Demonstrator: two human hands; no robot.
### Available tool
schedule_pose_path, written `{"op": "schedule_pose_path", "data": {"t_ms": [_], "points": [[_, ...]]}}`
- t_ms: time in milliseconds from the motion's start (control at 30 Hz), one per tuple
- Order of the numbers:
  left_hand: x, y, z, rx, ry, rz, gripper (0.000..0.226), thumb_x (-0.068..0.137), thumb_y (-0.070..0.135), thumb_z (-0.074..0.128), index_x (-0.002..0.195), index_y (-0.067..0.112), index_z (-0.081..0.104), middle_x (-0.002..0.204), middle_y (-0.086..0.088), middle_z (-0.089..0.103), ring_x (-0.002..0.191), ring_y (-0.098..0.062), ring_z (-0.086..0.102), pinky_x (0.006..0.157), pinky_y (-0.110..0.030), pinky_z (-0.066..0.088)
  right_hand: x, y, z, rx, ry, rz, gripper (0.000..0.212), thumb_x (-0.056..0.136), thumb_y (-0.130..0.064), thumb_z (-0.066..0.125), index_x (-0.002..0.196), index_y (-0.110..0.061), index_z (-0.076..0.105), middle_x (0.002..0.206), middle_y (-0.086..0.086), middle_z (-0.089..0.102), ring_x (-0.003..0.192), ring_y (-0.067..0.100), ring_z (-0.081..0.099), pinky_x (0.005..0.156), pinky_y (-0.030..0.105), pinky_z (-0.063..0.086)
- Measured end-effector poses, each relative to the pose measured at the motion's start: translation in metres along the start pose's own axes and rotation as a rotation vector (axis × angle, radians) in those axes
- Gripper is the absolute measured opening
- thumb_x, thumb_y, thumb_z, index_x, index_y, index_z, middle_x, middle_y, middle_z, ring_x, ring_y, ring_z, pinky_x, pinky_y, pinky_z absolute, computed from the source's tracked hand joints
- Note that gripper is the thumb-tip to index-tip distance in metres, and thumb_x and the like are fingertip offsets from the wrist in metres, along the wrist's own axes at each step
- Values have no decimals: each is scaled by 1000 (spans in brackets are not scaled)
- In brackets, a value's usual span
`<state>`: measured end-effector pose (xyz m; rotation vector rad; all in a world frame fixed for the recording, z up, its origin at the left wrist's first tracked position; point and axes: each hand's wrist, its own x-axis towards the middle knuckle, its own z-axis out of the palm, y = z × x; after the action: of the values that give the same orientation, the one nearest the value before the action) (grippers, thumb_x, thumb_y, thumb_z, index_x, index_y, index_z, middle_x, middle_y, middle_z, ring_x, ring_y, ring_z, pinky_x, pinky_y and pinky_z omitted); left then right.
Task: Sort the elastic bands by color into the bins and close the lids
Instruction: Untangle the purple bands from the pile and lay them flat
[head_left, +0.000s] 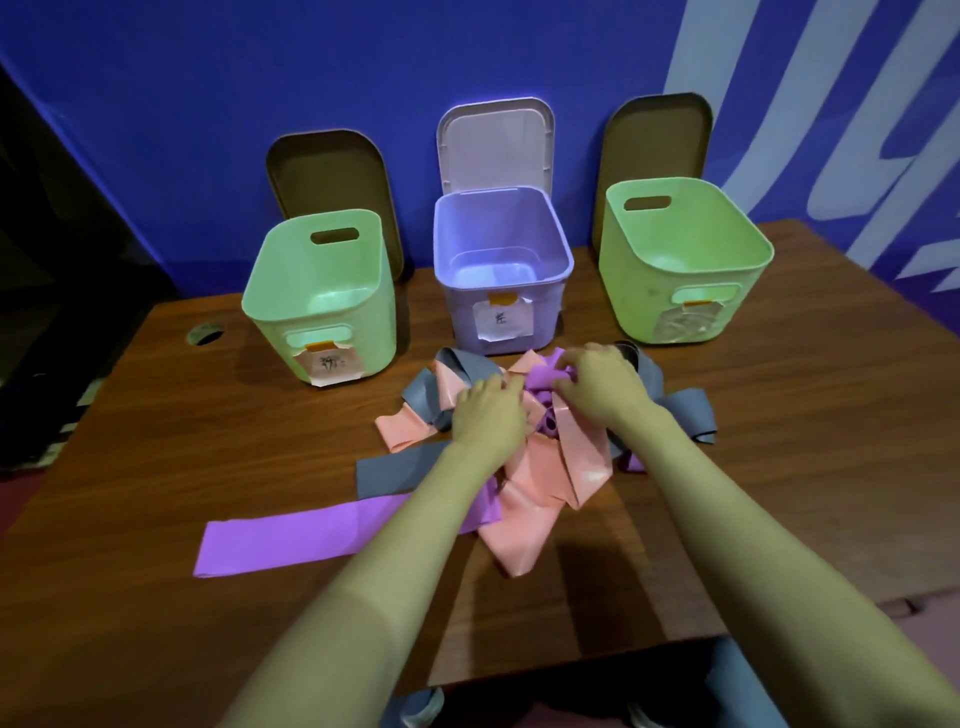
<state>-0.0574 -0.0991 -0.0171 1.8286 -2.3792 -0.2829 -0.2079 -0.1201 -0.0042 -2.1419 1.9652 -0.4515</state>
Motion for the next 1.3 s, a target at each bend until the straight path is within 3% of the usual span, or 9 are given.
{"op": "schedule_pose_path", "data": {"t_ms": [233,367,500,600,700,900,967,1067,1300], "points": [[-13,-14,2,-47,75,-70,31,97,22,42,126,11,48,115,-14,62,107,-35,56,83,-39,41,9,-9,-22,575,408,74,14,94,-15,45,98,-11,58,93,10,62,89,27,56,74,32,40],[-11,-9,-3,-25,22,-61,30,98,26,38,116,11,58,115,-14,57,104,-36,56,82,-39,42,-3,-23,-39,761,478,43,14,96,-11,43,101,-10,56,79,-8,56,71,-1,48,64,6,36],[-9,-5,-16,-60,36,-88,27,97,25,39,110,8,57,112,-15,59,105,-37,56,79,-41,43,-8,-24,-56,801,630,78,14,97,-10,41,102,-5,53,88,0,54,79,10,47,65,18,33],[-15,-6,-27,-110,166,-226,23,96,17,37,108,5,53,111,-20,60,107,-39,54,79,-43,42,-7,-15,-58,689,446,133,17,93,-15,46,107,-9,54,87,5,57,79,22,51,68,28,35],[-21,-12,-35,-171,213,-353,28,93,6,35,116,2,50,121,-20,57,115,-38,50,87,-43,40,-12,-11,-48,489,178,143,16,87,-27,58,88,-11,61,83,11,66,81,29,59,73,35,45],[-35,-17,-38,-410,151,-252,46,78,-9,39,115,11,58,111,-17,62,108,-35,53,81,-37,41,-19,-16,-45,751,235,149,24,92,-25,54,70,-16,51,65,6,54,64,17,50,60,25,31],[-37,-14,-40,-554,13,-199,42,76,-1,51,114,14,59,107,-13,65,99,-29,58,76,-32,45,-20,-20,-47,861,237,168,31,95,-26,50,66,-18,45,57,0,48,55,8,45,59,25,33],[-39,-7,-44,-849,-230,-190,66,57,35,74,120,32,53,110,1,68,102,-15,62,94,-34,49,-24,-25,-47,880,220,88,36,97,-29,46,63,-19,42,57,-4,43,57,8,41,61,28,33],[-31,11,-37,-1122,-247,-188,52,66,48,76,112,35,56,105,5,70,101,-11,65,93,-30,48,-25,-30,-53,977,192,-3,37,97,-32,46,62,-22,44,57,-8,42,59,8,38,61,30,32]]}}
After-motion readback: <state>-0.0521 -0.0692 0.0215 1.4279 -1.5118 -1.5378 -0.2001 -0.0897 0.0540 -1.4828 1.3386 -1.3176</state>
